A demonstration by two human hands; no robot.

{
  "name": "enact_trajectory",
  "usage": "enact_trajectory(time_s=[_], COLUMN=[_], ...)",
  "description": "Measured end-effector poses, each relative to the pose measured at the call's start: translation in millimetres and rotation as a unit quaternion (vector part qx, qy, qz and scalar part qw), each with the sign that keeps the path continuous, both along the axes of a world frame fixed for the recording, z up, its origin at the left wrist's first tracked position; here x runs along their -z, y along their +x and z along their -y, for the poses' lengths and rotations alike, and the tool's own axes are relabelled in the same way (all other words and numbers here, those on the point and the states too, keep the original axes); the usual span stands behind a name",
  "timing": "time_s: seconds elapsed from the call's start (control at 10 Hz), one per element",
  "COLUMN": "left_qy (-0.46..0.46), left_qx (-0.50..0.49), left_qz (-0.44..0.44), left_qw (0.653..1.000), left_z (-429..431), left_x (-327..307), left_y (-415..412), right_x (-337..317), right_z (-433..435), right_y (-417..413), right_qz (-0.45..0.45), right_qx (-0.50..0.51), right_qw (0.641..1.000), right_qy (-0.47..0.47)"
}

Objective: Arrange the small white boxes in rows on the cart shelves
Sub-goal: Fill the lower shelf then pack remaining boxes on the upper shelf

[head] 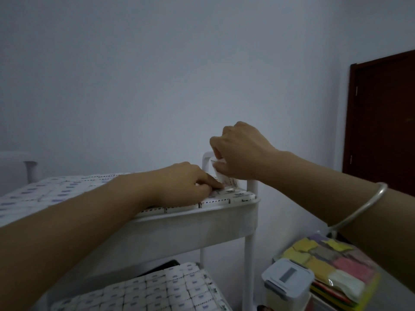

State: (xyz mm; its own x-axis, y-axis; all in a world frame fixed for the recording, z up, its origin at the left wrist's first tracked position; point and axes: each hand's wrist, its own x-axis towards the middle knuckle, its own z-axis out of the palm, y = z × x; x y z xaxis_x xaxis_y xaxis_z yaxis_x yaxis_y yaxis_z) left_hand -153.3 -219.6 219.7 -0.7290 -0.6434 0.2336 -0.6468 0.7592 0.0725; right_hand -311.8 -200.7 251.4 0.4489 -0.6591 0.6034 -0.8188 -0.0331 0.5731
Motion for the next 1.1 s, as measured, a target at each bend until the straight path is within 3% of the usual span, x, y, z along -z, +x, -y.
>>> enact_trajectory(time_s=[0.2,0.4,0.6,0.8,0.9,1.1], left_qy=[0.008,0.003,-0.017,0.011,0.074,0.095], left_qx=[0.002,0.0,0.003,0.026,0.043,0.014], left_qz=[-0.002,0.012,0.055,0.025,0.006,0.029], left_qw=[1.0,1.0,0.998,0.999,0.996,0.995], left_z=[0.8,4.4,14.5,23.3,24.6,26.0], left_x=[-0.1,-9.8,-13.1,-12.3,-13.0,-16.9], left_y=[-0.3,-12.2,-28.5,-39.8,-43.8,-48.8], right_x=[-10.0,-25.2,-28.0,-30.0,-28.5,-24.4], right_z=[3.5,-2.3,10.3,16.3,18.4,22.9], right_y=[-0.5,-7.2,-8.6,-8.9,-9.5,-4.5], right_qz=[-0.078,-0.012,-0.038,-0.095,-0.071,-0.049], right_qx=[0.05,0.056,0.09,0.123,0.107,0.1], right_qw=[0.995,0.978,0.973,0.969,0.973,0.976], right_qy=[0.025,0.2,0.207,0.193,0.191,0.185])
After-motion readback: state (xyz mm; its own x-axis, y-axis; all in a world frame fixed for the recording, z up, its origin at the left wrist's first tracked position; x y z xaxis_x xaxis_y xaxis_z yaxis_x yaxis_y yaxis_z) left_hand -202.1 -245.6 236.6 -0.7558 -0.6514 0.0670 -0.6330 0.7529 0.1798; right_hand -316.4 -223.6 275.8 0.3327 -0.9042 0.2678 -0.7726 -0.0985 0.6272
